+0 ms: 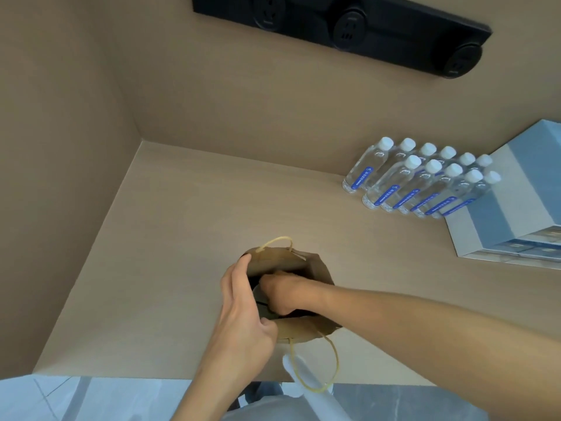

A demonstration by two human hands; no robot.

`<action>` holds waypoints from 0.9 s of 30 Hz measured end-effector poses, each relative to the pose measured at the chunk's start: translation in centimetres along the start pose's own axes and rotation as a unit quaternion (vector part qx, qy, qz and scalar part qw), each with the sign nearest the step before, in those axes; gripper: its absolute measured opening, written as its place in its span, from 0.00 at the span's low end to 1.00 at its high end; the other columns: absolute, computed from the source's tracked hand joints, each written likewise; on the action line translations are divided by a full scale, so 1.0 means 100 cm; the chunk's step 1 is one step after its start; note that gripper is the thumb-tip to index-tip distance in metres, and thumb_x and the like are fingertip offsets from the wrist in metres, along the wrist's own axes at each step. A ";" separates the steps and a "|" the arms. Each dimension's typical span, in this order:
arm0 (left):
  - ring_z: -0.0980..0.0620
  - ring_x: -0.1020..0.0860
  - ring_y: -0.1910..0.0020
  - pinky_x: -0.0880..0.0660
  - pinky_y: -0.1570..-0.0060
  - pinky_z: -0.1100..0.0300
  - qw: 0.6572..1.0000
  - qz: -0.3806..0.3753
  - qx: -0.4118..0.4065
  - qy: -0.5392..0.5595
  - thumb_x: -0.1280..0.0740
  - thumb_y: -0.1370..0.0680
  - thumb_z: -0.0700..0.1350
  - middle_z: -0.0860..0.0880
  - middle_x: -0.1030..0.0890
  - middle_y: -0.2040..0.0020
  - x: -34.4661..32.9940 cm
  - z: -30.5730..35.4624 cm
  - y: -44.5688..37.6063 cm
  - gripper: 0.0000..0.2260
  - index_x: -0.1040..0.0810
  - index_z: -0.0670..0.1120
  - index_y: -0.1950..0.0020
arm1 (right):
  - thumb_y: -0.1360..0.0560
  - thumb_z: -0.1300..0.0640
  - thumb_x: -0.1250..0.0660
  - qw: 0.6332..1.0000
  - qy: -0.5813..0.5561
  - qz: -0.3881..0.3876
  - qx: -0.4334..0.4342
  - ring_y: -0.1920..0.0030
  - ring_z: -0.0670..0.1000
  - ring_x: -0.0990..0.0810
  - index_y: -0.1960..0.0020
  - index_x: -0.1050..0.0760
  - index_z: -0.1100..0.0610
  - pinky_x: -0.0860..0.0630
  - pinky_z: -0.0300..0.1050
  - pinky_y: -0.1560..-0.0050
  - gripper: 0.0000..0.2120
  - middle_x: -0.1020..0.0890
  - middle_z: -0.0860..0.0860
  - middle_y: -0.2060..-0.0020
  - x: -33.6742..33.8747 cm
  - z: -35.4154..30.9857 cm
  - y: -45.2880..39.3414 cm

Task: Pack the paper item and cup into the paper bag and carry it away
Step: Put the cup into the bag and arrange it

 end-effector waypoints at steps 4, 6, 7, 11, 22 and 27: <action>0.69 0.31 0.49 0.35 0.59 0.84 1.000 -0.012 0.007 0.000 0.38 0.30 0.32 0.72 0.49 0.40 -0.004 -0.003 0.000 0.43 0.56 0.68 0.30 | 0.24 0.64 0.37 0.998 -0.040 0.048 -0.001 0.56 0.57 0.22 0.43 0.26 0.61 0.28 0.48 0.61 0.10 0.21 0.58 0.46 0.006 0.005 -0.004; 0.84 0.36 0.51 0.35 0.61 0.84 1.000 -0.015 0.008 -0.003 0.38 0.30 0.32 0.70 0.49 0.38 -0.005 -0.005 0.000 0.43 0.56 0.66 0.29 | 0.25 0.63 0.37 0.997 -0.047 0.064 -0.002 0.50 0.59 0.21 0.42 0.27 0.60 0.27 0.49 0.58 0.11 0.21 0.58 0.45 0.010 0.007 -0.005; 0.88 0.39 0.52 0.34 0.62 0.82 1.000 -0.016 0.010 -0.007 0.38 0.29 0.32 0.70 0.49 0.37 -0.006 -0.005 -0.001 0.43 0.56 0.65 0.28 | 0.24 0.62 0.37 0.997 -0.045 0.066 -0.003 0.48 0.59 0.21 0.42 0.27 0.60 0.26 0.50 0.57 0.12 0.22 0.58 0.44 0.009 0.008 -0.006; 0.76 0.37 0.57 0.38 0.60 0.80 1.000 -0.014 0.013 -0.019 0.38 0.29 0.33 0.68 0.49 0.36 -0.005 -0.006 -0.002 0.43 0.55 0.62 0.25 | 0.24 0.60 0.36 0.997 -0.031 0.075 -0.004 0.43 0.61 0.22 0.39 0.29 0.60 0.25 0.52 0.50 0.14 0.24 0.59 0.40 0.009 0.009 -0.008; 0.71 0.37 0.48 0.36 0.45 0.64 1.000 -0.004 -0.023 -0.014 0.36 0.26 0.37 0.64 0.45 0.35 0.001 0.008 -0.005 0.38 0.51 0.62 0.25 | 0.25 0.67 0.37 0.981 0.120 0.119 0.097 0.66 0.54 0.27 0.57 0.28 0.57 0.35 0.43 0.74 0.06 0.29 0.51 0.66 0.062 -0.018 0.049; 0.58 0.29 0.40 0.31 0.41 0.57 0.999 -0.012 -0.017 -0.029 0.35 0.24 0.41 0.60 0.41 0.29 0.004 0.008 -0.006 0.34 0.48 0.63 0.26 | 0.25 0.67 0.42 0.932 -0.192 0.286 0.110 0.66 0.53 0.21 0.54 0.22 0.51 0.23 0.43 0.63 0.14 0.21 0.48 0.62 0.103 0.048 0.134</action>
Point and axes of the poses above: each hand's wrist, its own y-axis away from the middle knuckle, its own x-axis out of the back of the hand, z = x × y, the point moved 10 cm from there along -y, towards the middle knuckle
